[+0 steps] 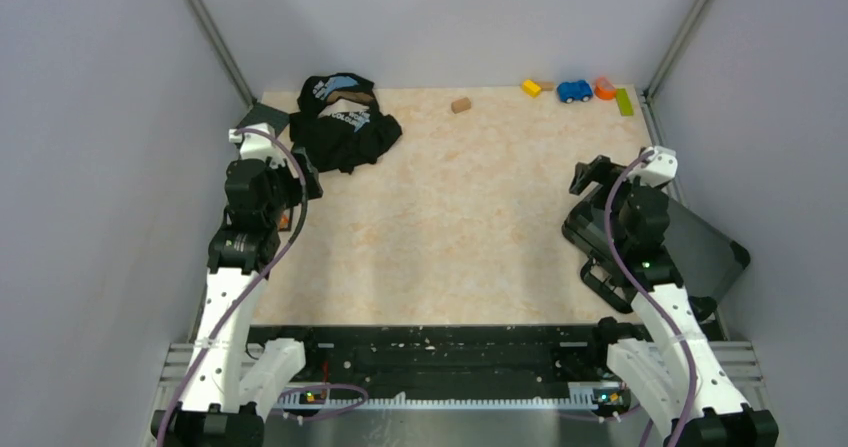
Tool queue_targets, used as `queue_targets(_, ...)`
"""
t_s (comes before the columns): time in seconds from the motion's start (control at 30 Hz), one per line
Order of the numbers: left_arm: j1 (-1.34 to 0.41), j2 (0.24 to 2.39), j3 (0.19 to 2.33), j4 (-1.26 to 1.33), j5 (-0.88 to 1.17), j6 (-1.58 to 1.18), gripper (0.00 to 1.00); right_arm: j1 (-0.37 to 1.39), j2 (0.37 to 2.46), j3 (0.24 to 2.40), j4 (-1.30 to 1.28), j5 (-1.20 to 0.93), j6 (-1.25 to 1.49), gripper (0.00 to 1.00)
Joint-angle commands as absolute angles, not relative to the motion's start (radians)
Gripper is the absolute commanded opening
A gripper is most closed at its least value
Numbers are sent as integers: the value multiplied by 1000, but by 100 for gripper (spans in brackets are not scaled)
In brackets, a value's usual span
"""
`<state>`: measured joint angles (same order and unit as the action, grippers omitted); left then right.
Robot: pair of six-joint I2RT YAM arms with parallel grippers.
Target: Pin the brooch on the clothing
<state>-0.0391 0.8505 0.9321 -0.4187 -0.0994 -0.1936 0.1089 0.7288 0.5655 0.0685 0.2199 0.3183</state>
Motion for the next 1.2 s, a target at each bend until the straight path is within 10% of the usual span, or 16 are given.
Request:
queue_targets(0.0,-36,841,945,-385,-124,-203,93,100,697,615,69,191,313,99)
queue_targets(0.37,-46,885,878,-225,173,-302,86,101,681,638,20,196,300,99)
queue_targets(1.17,-123,1856,1327,-95,-159,-544,80,101,699,798,-169,41,311,98)
